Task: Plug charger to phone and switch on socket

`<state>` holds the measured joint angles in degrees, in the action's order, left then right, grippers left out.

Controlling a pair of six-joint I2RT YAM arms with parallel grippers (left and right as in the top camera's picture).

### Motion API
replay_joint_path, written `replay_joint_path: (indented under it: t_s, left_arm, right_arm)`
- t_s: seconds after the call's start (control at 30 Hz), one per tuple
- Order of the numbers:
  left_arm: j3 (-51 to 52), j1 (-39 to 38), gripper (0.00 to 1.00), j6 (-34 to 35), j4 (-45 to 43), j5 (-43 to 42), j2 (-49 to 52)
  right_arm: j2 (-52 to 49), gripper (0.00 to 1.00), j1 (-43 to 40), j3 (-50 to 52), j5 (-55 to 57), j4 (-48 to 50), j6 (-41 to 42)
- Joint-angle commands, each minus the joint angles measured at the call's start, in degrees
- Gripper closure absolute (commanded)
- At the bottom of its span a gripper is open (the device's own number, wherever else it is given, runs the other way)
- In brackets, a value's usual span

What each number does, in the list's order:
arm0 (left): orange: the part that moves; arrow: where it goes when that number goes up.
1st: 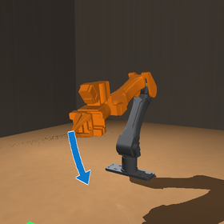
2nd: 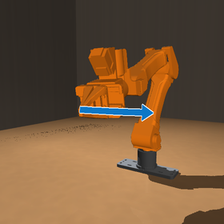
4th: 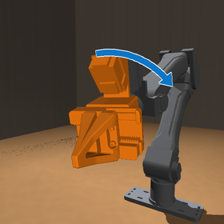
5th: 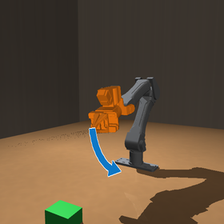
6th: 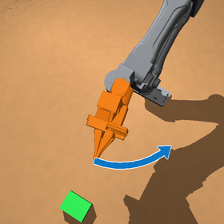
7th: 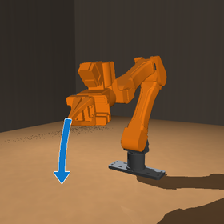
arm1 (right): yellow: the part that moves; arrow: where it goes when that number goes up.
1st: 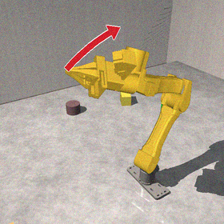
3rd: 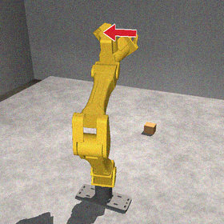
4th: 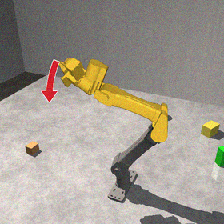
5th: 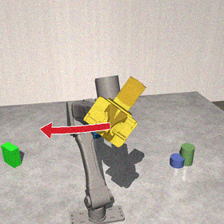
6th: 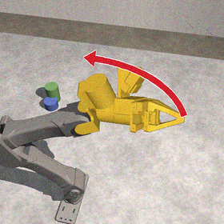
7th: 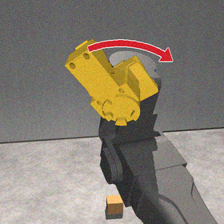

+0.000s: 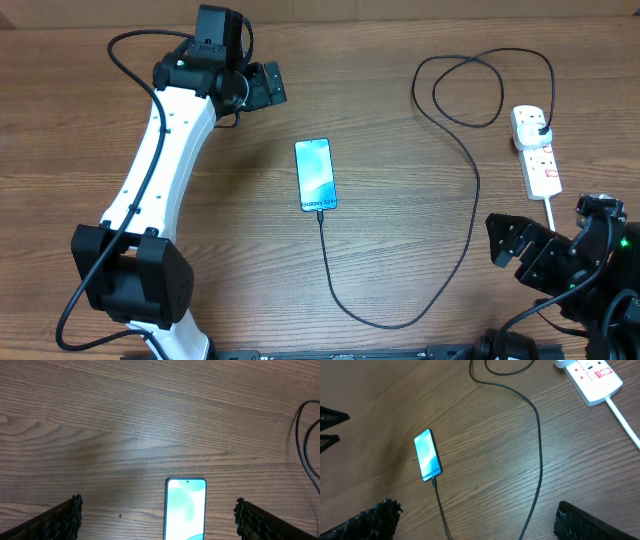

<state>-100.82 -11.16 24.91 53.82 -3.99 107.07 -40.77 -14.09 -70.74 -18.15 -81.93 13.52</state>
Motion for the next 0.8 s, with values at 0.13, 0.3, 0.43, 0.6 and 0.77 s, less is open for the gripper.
replay_joint_path:
  t_s: [0.13, 0.3, 0.43, 0.6, 0.77]
  left_arm:
    - [-0.59, 0.26, 0.0, -1.11, -0.09, 0.61, 0.46]
    - [-0.59, 0.26, 0.0, -1.14, -0.11, 0.61, 0.46]
    - [-0.59, 0.26, 0.0, -1.14, -0.09, 0.61, 0.46]
    - [-0.59, 0.26, 0.0, -1.14, -0.09, 0.61, 0.46]
    - [-0.59, 0.26, 0.0, -1.14, -0.09, 0.61, 0.46]
  right_arm:
    - [0.11, 0.0, 0.35, 0.63, 0.07, 0.13, 1.68]
    - [0.85, 0.0, 0.37, 1.99, 1.16, 3.96, 1.25]
    - [6.25, 0.0, 2.69, 10.51, 1.14, 12.48, 1.05]
    - [17.75, 0.0, 9.92, 27.02, 0.9, 31.34, -1.95]
    - [30.86, 0.0, 11.76, 43.63, 0.94, 52.83, -4.68]
